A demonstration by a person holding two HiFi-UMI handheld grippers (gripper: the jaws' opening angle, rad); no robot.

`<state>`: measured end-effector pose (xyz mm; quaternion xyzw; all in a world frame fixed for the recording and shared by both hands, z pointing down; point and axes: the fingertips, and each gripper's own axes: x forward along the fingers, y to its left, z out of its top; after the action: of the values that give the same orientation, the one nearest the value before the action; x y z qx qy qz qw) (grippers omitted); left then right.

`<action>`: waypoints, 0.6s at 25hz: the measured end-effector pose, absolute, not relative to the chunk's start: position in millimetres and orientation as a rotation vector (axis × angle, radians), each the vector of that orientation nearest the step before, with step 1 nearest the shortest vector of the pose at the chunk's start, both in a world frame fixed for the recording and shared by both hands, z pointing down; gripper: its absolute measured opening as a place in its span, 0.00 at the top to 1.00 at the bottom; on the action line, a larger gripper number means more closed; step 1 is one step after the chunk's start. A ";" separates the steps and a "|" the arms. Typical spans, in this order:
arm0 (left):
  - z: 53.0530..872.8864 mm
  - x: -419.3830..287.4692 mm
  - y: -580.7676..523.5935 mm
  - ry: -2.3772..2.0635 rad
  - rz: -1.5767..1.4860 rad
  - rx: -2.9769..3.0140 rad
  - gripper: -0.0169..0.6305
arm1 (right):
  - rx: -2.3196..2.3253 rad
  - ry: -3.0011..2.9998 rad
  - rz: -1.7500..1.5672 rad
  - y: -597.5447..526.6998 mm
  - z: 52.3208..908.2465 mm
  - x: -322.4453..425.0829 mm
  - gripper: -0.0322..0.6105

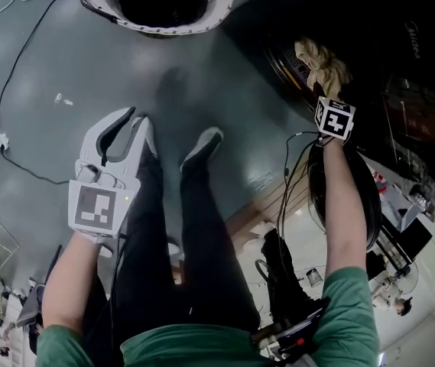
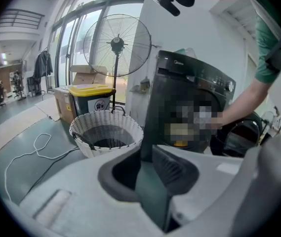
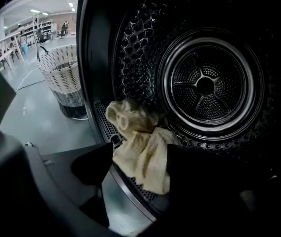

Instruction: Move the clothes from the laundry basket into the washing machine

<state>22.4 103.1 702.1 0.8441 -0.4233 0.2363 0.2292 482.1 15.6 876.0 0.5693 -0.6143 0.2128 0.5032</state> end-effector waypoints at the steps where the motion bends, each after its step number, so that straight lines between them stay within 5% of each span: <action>1: 702.1 24.8 100.9 -1.164 0.650 2.324 0.86 | 1.367 -1.480 0.517 18.2 878.8 482.2 0.44; 9: 707.7 35.1 97.7 -1.150 0.646 2.313 0.86 | 1.287 -1.390 0.495 41.2 913.4 482.7 0.45; 15: 719.8 29.6 98.5 -1.159 0.666 2.283 0.86 | 1.224 -1.310 0.428 23.9 930.4 497.3 0.84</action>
<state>29.6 98.5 719.8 0.8366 -0.4247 0.2440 0.2454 497.3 23.9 930.4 0.5289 -0.5662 0.1850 0.6046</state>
